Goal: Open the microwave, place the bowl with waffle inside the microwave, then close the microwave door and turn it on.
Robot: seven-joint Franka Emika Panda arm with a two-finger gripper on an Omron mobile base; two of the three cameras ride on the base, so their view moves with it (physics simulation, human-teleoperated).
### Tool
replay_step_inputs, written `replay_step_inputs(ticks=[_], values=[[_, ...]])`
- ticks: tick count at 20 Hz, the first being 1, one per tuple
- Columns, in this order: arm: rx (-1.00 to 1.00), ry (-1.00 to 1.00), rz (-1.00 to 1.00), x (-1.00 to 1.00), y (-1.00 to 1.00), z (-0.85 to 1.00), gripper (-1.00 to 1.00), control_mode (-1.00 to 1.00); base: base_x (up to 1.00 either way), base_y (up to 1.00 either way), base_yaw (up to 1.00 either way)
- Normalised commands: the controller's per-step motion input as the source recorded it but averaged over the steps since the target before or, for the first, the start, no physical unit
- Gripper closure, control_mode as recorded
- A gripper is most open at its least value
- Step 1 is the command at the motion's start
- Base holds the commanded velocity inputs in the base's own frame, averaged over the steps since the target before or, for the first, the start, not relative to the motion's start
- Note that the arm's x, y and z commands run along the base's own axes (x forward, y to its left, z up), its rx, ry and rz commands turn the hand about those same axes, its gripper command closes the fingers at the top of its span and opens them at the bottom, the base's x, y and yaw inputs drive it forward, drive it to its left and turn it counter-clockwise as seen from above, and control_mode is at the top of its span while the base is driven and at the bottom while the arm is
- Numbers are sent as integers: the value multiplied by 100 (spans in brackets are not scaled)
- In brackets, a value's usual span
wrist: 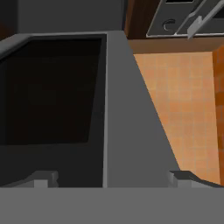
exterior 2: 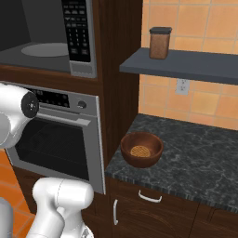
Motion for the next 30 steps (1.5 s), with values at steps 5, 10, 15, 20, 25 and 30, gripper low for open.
replay_step_inputs(ticks=[5, 10, 15, 20, 25, 30], values=[[5, -7, 14, 0, 51, 0, -100, -100, 0, 0, 0], [5, -14, 8, -20, 57, 1, -100, -100, 0, 0, 0], [0, -17, 4, -61, 75, 1, -100, -100, 0, 0, 0], [0, -16, 0, -63, 23, 0, -100, -100, 0, 0, 0], [0, 0, -12, -6, -76, -5, -100, -100, 0, 0, 0], [-2, 1, -22, 4, -100, 0, -100, -100, 0, 0, 0]])
